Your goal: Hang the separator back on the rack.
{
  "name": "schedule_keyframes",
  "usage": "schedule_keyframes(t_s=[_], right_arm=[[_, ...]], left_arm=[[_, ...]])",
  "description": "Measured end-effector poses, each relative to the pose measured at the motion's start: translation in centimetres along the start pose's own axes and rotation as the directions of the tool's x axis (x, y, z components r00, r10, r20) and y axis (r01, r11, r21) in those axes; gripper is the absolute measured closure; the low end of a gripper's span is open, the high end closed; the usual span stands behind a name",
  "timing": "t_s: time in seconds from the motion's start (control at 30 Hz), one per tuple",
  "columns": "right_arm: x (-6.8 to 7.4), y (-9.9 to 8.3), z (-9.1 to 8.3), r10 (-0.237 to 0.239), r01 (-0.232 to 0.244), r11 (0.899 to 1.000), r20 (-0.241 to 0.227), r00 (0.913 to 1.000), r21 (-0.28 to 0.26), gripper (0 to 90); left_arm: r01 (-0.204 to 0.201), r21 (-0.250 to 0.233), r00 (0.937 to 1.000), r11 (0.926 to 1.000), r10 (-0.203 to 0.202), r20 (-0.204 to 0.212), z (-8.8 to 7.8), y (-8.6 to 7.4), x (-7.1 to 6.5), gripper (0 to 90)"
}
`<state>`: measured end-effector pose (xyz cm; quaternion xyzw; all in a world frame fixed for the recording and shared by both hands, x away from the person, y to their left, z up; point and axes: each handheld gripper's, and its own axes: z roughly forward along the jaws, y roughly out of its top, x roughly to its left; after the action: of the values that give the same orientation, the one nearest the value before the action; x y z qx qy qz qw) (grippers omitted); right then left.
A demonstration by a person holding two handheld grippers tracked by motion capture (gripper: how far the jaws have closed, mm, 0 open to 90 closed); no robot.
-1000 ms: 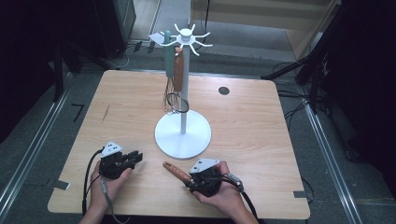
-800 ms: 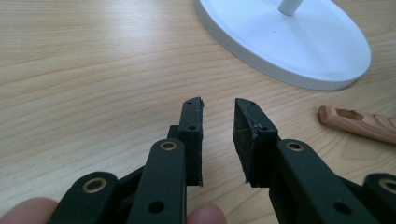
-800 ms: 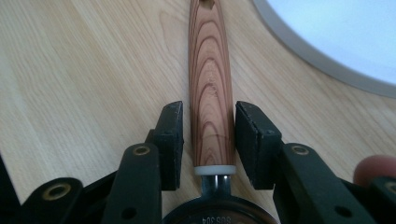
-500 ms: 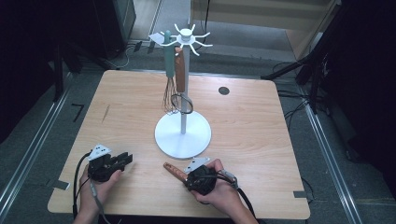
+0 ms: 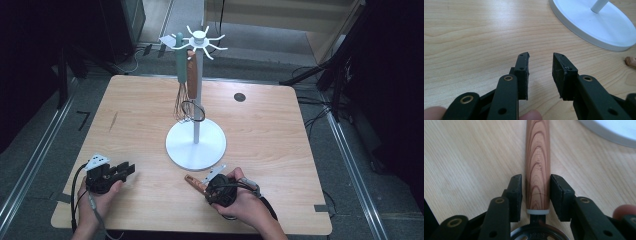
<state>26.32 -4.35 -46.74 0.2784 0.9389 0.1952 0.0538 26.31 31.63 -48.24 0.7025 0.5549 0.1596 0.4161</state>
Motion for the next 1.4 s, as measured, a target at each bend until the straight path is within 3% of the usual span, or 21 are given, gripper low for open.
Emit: schedule_keyframes(t_s=[0.23,0.33,0.47,0.53,0.77,0.9,0.97,1.07,1.17,1.3,1.4], right_arm=[[0.6,1.9,0.2,-0.045,0.041,0.994,0.035,0.9984,0.106,62.3],[0.7,2.8,0.4,-0.072,0.065,0.984,0.04,0.9966,0.165,63.4],[0.5,3.7,0.7,-0.055,0.05,0.973,0.019,0.9983,0.224,66.7],[0.3,3.9,0.8,-0.011,0.01,0.972,0.005,0.9999,0.236,67.3],[0.7,4.6,0.9,-0.025,0.015,0.956,0.03,0.9992,0.292,69.4],[0.5,4.6,0.9,0.0,-0.008,0.957,0.028,0.9996,0.289,69.9],[0.5,4.4,0.9,0.031,-0.037,0.964,0.027,0.9992,0.263,70.0],[0.5,4.0,0.8,0.03,-0.036,0.97,0.028,0.9991,0.241,70.1],[0.4,3.7,0.7,0.036,-0.045,0.978,0.047,0.9983,0.202,70.1],[0.1,3.0,0.3,0.042,-0.049,0.987,0.05,0.9979,0.152,70.2],[-0.1,2.5,-0.2,0.048,-0.052,0.993,0.037,0.9982,0.106,70.2]], left_arm=[[-0.004,0.003,1.0,1.0,0.004,0.002,0.1,0.0,0.0,67.0],[-0.007,0.006,1.0,1.0,0.007,0.001,0.1,0.0,0.0,67.0],[-0.007,0.006,1.0,1.0,0.007,0.002,0.1,0.0,0.0,67.2],[-0.007,0.007,1.0,0.9999,0.007,0.003,0.1,0.0,-0.1,67.3],[-0.009,0.005,1.0,0.9999,0.009,0.001,0.1,0.0,0.0,67.2],[0.001,-0.002,1.0,1.0,-0.001,-0.004,-0.1,0.0,0.3,66.5],[0.015,-0.002,0.9999,0.9999,-0.015,0.001,-0.1,0.0,0.5,64.2],[0.019,-0.013,0.9998,0.9997,-0.019,0.003,-0.1,0.0,0.6,57.4],[0.012,-0.009,0.9996,0.9999,-0.013,-0.027,-0.1,0.1,0.4,40.2],[0.028,-0.031,0.9986,0.9991,-0.029,-0.045,-0.3,0.2,0.6,27.6],[0.046,-0.04,0.9975,0.9981,-0.048,-0.051,-0.5,0.2,0.9,24.8]])
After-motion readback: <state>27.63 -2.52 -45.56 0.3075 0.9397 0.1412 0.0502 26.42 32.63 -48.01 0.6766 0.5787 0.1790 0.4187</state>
